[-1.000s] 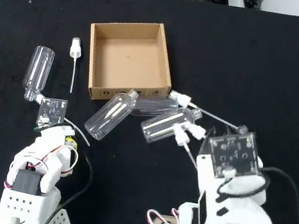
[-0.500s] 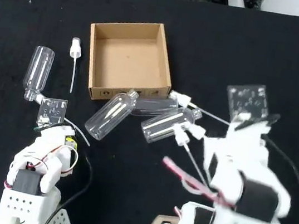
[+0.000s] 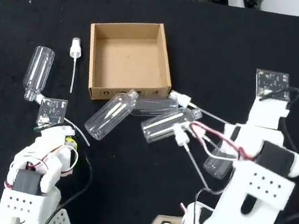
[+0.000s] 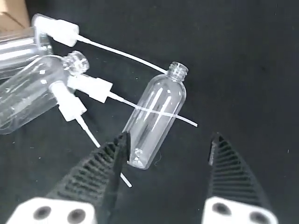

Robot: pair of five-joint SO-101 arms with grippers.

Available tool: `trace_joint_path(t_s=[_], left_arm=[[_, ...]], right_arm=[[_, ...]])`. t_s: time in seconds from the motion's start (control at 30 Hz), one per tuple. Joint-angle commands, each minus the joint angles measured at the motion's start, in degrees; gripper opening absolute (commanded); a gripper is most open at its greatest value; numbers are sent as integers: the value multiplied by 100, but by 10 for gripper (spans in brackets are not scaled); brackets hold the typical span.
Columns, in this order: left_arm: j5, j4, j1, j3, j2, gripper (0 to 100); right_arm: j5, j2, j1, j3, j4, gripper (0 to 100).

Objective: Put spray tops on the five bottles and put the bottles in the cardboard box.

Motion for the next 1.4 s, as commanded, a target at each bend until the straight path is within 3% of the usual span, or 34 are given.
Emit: trace_joint_path(t_s=[0.0, 0.27, 0.7, 1.37], left_arm=[[-62, -114, 48, 145, -44, 30], [-62, -114, 48, 145, -44, 30], [-62, -114, 48, 145, -44, 30], [-62, -114, 48, 145, -44, 30]], right_arm=[[-264, 365, 220, -321, -316, 248], [-624, 1235, 273, -338, -826, 247], [-615, 2404, 695, -312, -1767, 221], [-615, 4154, 651, -321, -2778, 216]])
